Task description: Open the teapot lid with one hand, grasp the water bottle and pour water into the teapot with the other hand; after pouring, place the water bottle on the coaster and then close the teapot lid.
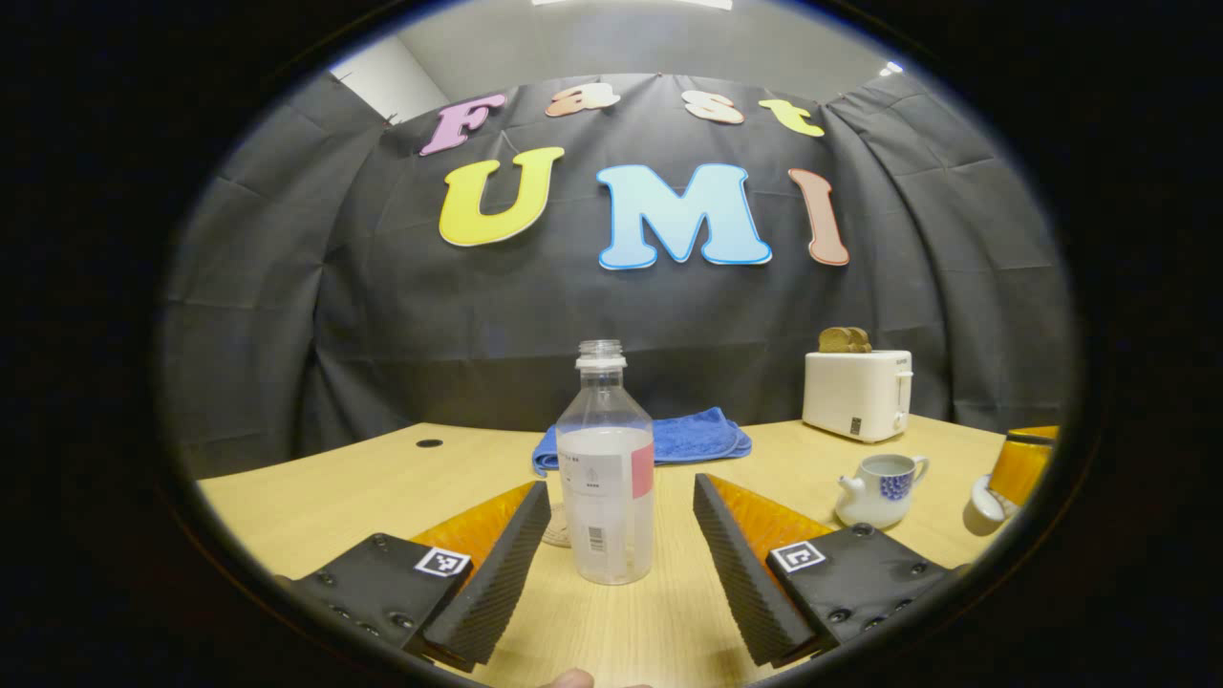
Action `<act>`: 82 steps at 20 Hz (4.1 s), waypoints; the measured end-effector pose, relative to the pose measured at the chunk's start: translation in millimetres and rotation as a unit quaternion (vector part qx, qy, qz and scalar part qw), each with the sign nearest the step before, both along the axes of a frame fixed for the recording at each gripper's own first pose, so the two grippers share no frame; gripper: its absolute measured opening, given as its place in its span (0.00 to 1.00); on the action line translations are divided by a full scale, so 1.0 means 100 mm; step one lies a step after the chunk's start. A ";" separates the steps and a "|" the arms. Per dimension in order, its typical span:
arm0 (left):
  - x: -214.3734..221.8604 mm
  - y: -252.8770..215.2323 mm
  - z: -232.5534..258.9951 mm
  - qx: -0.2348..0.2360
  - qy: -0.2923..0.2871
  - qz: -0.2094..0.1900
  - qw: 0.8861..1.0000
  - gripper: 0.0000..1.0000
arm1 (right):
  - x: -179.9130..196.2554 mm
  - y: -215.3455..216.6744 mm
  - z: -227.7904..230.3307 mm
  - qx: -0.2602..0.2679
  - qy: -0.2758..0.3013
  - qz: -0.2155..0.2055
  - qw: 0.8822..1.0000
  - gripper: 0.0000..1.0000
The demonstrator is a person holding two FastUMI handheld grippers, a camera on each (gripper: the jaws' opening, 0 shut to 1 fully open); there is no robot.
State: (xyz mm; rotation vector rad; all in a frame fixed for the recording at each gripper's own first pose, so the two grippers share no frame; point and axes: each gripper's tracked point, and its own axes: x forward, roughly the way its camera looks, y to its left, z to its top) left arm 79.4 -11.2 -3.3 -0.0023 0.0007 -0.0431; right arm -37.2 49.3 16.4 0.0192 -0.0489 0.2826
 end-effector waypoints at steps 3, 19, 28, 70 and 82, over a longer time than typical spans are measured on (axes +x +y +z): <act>0.09 -0.02 -0.01 0.000 0.001 -0.002 1.000 1.00 | -0.08 0.03 -0.10 -0.006 0.007 0.004 1.000 0.05; 0.67 0.01 -0.03 -0.002 0.009 -0.001 1.000 0.87 | -0.18 0.13 -0.07 -0.019 -0.007 0.030 0.999 0.05; 0.17 -0.18 0.02 0.004 0.003 -0.043 0.999 0.85 | -0.24 -0.13 -0.18 -0.030 0.019 -0.002 0.999 0.05; 0.59 -1.66 -0.26 0.611 -0.034 -0.142 0.778 0.84 | -0.60 -0.94 -0.25 0.016 0.050 -0.083 0.995 0.05; 0.55 -1.75 -0.17 0.697 -0.052 -0.140 0.701 0.84 | -0.61 -0.94 -0.26 0.021 0.051 -0.081 0.995 0.05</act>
